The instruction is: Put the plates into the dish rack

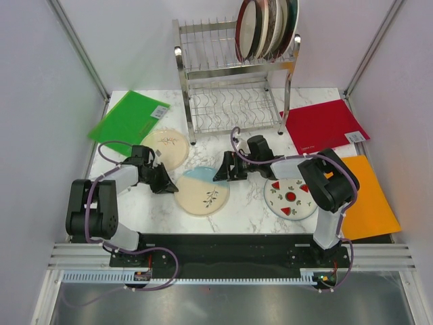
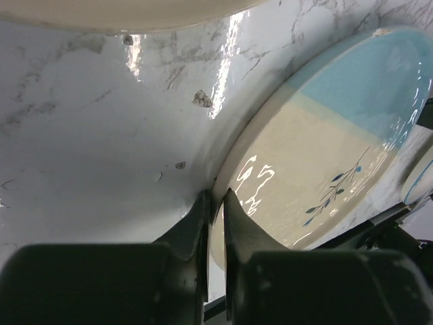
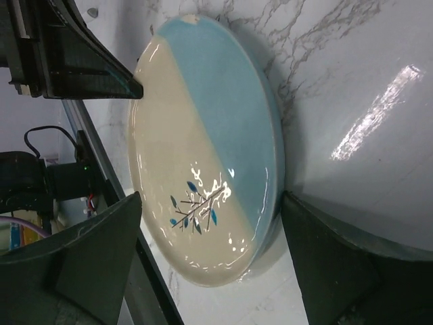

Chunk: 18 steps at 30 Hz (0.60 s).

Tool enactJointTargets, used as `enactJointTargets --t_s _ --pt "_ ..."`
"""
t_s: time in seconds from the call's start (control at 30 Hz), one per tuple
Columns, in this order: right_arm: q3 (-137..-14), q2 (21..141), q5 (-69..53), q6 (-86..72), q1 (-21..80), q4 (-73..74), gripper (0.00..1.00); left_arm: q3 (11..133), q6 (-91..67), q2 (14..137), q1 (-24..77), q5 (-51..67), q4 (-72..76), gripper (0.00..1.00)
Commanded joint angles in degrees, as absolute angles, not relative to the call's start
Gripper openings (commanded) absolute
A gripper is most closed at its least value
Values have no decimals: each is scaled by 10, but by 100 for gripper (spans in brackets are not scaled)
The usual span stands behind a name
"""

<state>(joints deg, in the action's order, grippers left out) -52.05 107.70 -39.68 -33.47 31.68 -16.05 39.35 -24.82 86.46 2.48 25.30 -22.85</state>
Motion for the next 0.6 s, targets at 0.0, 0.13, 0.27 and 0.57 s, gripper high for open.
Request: enactJointTargets --t_s 0.0,0.13,0.27,0.57 --pt "-520 1128 -423 -345 325 -146 91 366 -260 880 29 324 -172 2" --pt "-529 1145 -440 -343 325 -142 88 349 -265 866 28 323 -149 2" --pt "-546 1179 -490 -359 326 -157 79 347 -266 866 28 330 -126 2" --pt "-547 1187 -533 -336 330 -145 60 352 -259 867 28 323 -103 2"
